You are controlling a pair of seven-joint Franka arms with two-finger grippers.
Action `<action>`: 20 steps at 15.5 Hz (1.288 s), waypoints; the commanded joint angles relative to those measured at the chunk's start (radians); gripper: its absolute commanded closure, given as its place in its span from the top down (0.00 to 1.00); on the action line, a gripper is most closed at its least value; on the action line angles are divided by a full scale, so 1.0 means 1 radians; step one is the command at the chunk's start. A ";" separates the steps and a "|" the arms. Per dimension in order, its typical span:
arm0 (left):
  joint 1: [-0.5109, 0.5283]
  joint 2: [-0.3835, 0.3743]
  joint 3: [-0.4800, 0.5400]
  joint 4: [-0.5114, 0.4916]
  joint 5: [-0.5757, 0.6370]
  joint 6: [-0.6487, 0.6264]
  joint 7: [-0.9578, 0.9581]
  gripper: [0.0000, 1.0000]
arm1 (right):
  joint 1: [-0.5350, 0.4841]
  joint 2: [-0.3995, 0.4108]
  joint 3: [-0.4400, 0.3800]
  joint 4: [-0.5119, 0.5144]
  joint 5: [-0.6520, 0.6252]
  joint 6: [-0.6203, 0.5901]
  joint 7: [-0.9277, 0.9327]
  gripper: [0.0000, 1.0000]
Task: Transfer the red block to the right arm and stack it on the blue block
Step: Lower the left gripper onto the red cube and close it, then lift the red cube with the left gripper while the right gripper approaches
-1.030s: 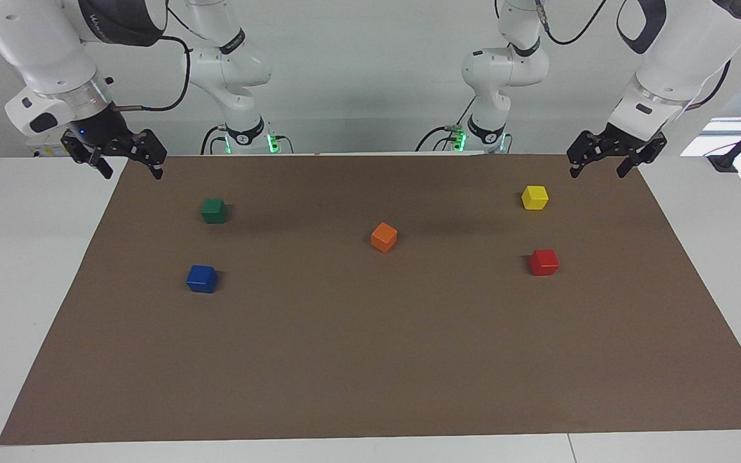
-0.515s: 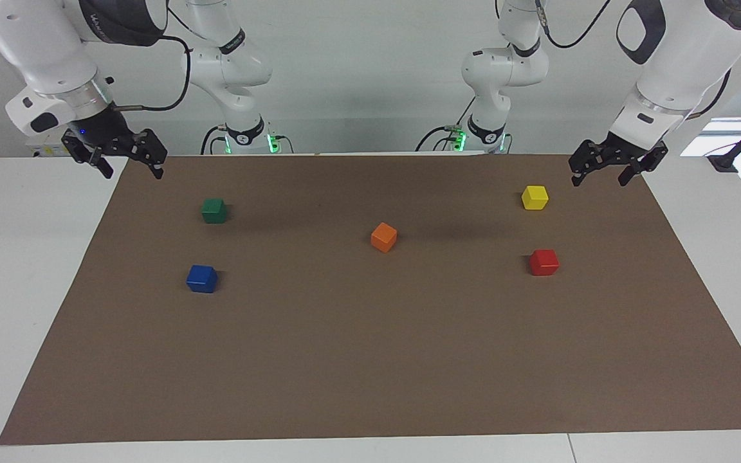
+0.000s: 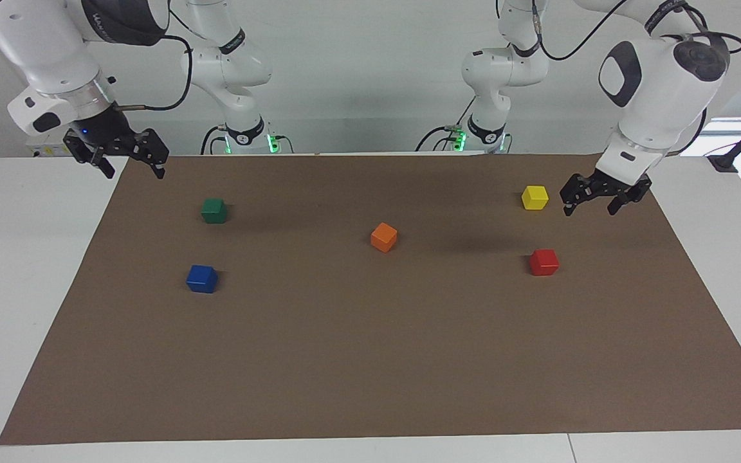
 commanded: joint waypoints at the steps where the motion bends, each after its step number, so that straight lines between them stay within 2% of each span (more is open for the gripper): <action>1: 0.016 0.028 -0.007 -0.078 -0.006 0.125 0.010 1.00 | -0.009 -0.025 0.008 -0.026 0.002 0.003 -0.024 1.00; 4: 0.016 0.057 -0.007 -0.110 -0.006 0.174 0.007 1.00 | -0.009 -0.026 0.008 -0.028 0.002 -0.001 -0.026 1.00; 8: 0.009 0.059 -0.007 -0.225 -0.006 0.334 -0.033 1.00 | 0.001 -0.029 0.008 -0.044 0.002 0.000 -0.018 1.00; 12: 0.005 0.066 -0.007 -0.253 -0.006 0.377 -0.048 1.00 | 0.001 -0.043 0.008 -0.069 0.022 0.005 -0.019 1.00; 16: 0.005 0.112 -0.007 -0.281 -0.006 0.443 -0.050 1.00 | 0.003 -0.048 0.010 -0.075 0.026 -0.001 -0.027 1.00; 20: 0.005 0.138 -0.007 -0.281 -0.006 0.455 -0.076 1.00 | 0.004 -0.046 0.010 -0.095 0.123 0.002 -0.029 1.00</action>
